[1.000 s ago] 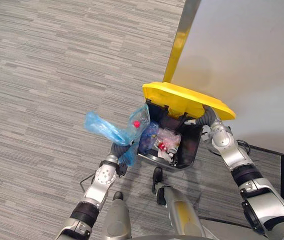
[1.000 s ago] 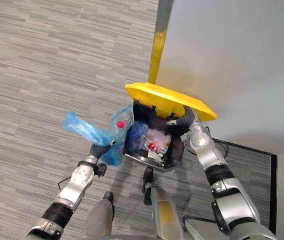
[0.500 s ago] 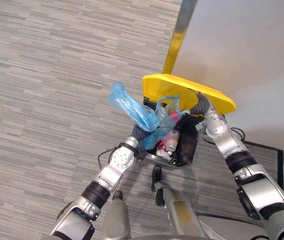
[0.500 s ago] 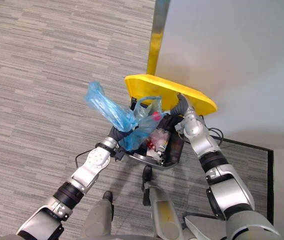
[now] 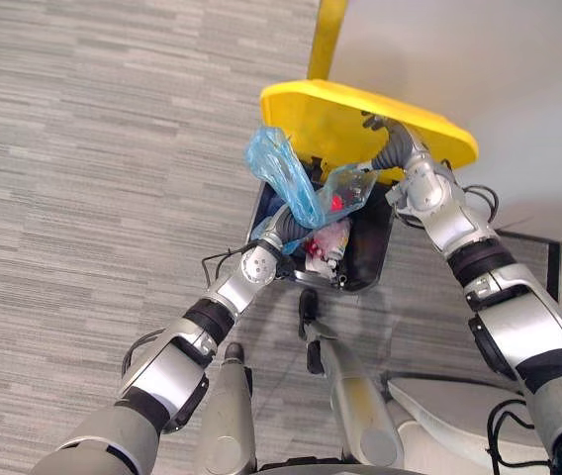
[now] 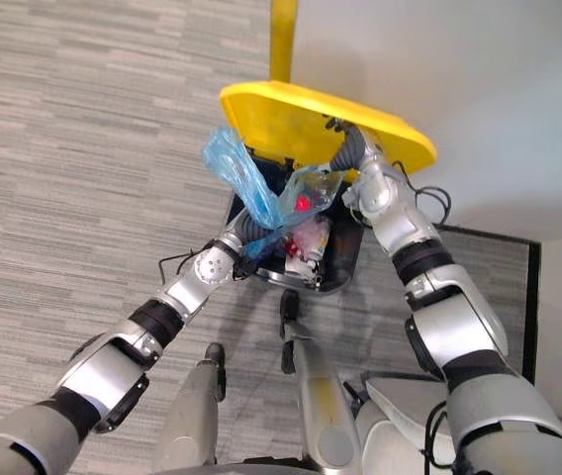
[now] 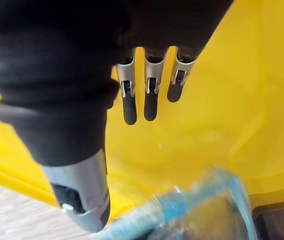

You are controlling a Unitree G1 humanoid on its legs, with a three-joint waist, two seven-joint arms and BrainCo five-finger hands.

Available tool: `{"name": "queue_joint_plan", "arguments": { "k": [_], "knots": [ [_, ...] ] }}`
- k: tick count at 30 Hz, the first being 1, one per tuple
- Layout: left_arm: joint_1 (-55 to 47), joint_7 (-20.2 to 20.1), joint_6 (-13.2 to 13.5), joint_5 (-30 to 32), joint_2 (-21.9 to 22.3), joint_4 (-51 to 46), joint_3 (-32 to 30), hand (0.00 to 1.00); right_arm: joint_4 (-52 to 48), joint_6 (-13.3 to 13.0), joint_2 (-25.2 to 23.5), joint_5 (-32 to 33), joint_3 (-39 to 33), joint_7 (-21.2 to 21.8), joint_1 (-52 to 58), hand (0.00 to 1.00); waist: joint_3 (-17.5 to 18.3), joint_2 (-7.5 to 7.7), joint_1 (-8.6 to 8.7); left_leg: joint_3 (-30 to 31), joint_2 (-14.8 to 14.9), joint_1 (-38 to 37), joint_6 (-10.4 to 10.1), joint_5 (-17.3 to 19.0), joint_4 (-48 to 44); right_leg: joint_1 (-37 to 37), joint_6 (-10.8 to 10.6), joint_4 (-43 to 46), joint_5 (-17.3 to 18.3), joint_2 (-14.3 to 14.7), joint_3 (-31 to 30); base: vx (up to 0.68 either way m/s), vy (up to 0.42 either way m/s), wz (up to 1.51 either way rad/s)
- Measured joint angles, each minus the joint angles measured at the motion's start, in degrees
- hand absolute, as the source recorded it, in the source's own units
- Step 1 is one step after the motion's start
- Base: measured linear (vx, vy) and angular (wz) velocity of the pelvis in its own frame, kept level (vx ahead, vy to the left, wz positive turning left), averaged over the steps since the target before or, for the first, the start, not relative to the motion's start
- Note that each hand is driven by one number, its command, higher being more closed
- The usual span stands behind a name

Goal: Gather rubbish on tea table into small bin, then transfer packed bag to large trash can.

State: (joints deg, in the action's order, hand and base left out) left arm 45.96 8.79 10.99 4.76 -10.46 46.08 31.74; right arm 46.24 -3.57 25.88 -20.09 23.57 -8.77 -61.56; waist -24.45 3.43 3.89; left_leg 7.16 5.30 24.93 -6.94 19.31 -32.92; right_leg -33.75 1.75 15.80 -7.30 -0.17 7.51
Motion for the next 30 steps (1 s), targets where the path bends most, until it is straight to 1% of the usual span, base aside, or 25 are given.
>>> {"name": "queue_joint_plan", "arguments": {
  "k": [4, 6, 8, 11, 12, 14, 17, 22, 26, 28, 30],
  "knots": [
    [1.6, 0.0, -0.7, 0.6, 1.9, 1.9, 0.1, 1.00, -0.4, 0.1, -0.1, -3.6, 2.2, -0.1, -0.2, 0.00, -0.5, -0.04, -0.28, -1.5, 0.7, 2.5, 0.0, 1.3, -2.3, -2.7, 0.2, 1.3, -0.1, 0.5, -0.8, 0.00, 0.025, -0.20],
    [2.6, 0.0, -0.7, 0.6, 2.8, 2.1, -0.1, 1.00, -0.6, 0.1, -0.6, -4.7, 2.3, -0.1, -0.4, 0.00, -0.6, -0.14, -0.53, -2.5, 0.9, 3.8, 0.4, 2.0, -3.6, -4.4, 0.2, 2.4, -0.1, 0.7, -1.6, 0.03, 0.051, -0.26],
    [3.9, 0.1, -0.7, 0.7, 4.2, 4.0, -1.0, 1.00, -2.0, 0.3, -0.7, -5.3, 2.5, -0.2, -0.4, 0.00, -1.3, -0.28, -0.82, -3.1, 1.7, 5.1, 0.5, 3.2, -5.6, -5.4, 0.2, 3.2, -0.1, 1.3, -1.8, 0.03, 0.053, -0.20],
    [4.0, 0.2, -0.9, 1.7, 5.2, 5.2, -3.1, 1.00, -5.0, 0.4, -0.7, -6.6, 3.6, -1.3, -0.9, 0.00, -1.8, -0.34, -0.92, -4.2, 1.8, 5.9, 1.0, 3.8, -6.3, -6.8, 0.3, 4.1, 0.0, 1.3, -2.5, 0.03, 0.039, -0.14],
    [4.0, 0.3, -1.2, 2.5, 5.4, 5.8, -4.4, 0.00, -5.6, 0.3, -1.1, -7.4, 4.5, -1.3, -1.7, 0.00, -1.8, -0.39, -0.96, -5.3, 2.4, 6.6, 1.5, 4.1, -6.5, -7.5, 0.3, 4.2, 0.0, 1.3, -2.8, 0.02, 0.016, -0.10],
    [4.0, 0.6, -1.9, 2.8, 5.8, 6.7, -5.6, 0.00, -6.8, 0.2, -1.7, -7.8, 4.5, -1.3, -2.0, 0.00, -1.8, -0.40, -0.91, -6.9, 3.9, 7.3, 1.5, 4.1, -7.2, -8.6, 0.3, 4.8, 0.2, 1.4, -2.7, 0.03, 0.009, -0.03],
    [3.9, 1.4, -2.8, 4.0, 6.0, 7.0, -7.2, 0.00, -7.3, 0.2, -2.8, -8.3, 4.5, -1.4, -2.2, 0.00, -1.8, -0.40, -1.13, -7.6, 3.7, 8.0, 1.3, 4.0, -7.7, -9.7, 0.3, 5.8, 0.2, 1.0, -2.9, 0.04, 0.029, -0.02],
    [3.6, 1.5, -3.4, 5.1, 6.8, 7.5, -9.5, 0.00, -8.7, 0.2, -3.2, -8.6, 4.7, -1.4, -2.2, 0.00, -1.8, -0.39, -1.13, -7.6, 3.6, 7.9, 1.5, 4.1, -7.8, -9.7, 0.4, 6.0, 0.2, 0.8, -3.0, 0.01, 0.006, 0.00],
    [2.7, 1.4, -3.6, 7.1, 7.2, 7.5, -9.8, 0.00, -12.2, -0.2, -3.1, -8.6, 6.3, -2.3, -2.2, 0.00, -1.8, -0.41, -0.59, -8.3, 3.9, 7.6, 1.7, 4.2, -7.3, -9.7, 0.5, 6.0, 0.3, 0.6, -2.9, 0.01, -0.002, 0.01],
    [2.2, 1.3, -3.6, 7.4, 7.7, 7.5, -9.8, 0.00, -12.4, -0.3, -3.0, -8.5, 6.3, -2.4, -2.2, 0.00, -1.7, -0.56, 0.01, -10.2, 5.0, 7.4, 1.3, 3.9, -6.9, -9.7, 0.6, 6.0, 0.4, 0.2, -2.7, 0.03, -0.014, 0.10],
    [2.2, 1.3, -3.6, 7.5, 8.3, 7.5, -9.8, 0.00, -12.4, -0.3, -2.9, -8.6, 6.3, -2.4, -1.9, 0.00, -1.7, -0.57, 0.11, -10.7, 5.1, 7.2, 1.2, 3.8, -6.9, -9.6, 0.6, 6.0, 0.4, 0.0, -2.8, 0.01, 0.000, 0.03]
  ]
}}
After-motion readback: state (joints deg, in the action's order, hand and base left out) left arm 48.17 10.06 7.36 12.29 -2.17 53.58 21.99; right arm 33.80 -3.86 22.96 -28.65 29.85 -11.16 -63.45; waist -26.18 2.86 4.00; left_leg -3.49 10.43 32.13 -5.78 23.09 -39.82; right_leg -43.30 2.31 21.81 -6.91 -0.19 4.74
